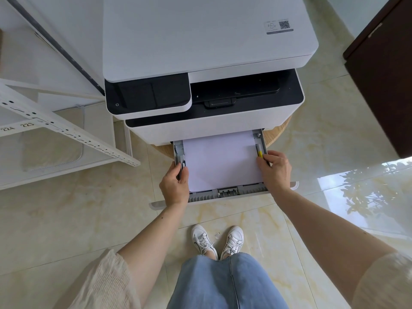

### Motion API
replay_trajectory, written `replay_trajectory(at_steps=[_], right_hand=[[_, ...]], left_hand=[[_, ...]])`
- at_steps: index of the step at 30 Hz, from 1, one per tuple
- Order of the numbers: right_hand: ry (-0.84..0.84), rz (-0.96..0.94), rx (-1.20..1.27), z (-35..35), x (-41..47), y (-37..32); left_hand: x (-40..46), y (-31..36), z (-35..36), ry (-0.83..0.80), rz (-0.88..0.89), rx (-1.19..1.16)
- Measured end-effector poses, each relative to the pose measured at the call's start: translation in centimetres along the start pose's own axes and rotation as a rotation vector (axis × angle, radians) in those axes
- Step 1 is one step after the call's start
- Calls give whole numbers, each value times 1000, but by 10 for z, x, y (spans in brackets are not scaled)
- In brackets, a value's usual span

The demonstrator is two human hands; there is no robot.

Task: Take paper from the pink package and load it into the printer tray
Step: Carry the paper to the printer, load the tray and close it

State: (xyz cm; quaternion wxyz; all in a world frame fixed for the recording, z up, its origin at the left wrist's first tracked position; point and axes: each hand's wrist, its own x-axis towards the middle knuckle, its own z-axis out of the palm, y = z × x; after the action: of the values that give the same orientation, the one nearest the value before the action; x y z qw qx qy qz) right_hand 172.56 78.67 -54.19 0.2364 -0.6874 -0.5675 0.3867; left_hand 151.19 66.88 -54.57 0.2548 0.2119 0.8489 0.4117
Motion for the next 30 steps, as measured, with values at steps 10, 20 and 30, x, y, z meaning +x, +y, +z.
replay_trajectory(at_steps=[10, 20, 30], right_hand=[[-16, 3, -2, -1, 1, 0], [-36, 4, -52, -4, 1, -3], [-171, -47, -249, -14, 0, -3]], left_hand=[[-2, 3, 0, 6, -15, -10], [-6, 14, -8, -55, -20, 28], [-7, 17, -22, -199, -51, 130]])
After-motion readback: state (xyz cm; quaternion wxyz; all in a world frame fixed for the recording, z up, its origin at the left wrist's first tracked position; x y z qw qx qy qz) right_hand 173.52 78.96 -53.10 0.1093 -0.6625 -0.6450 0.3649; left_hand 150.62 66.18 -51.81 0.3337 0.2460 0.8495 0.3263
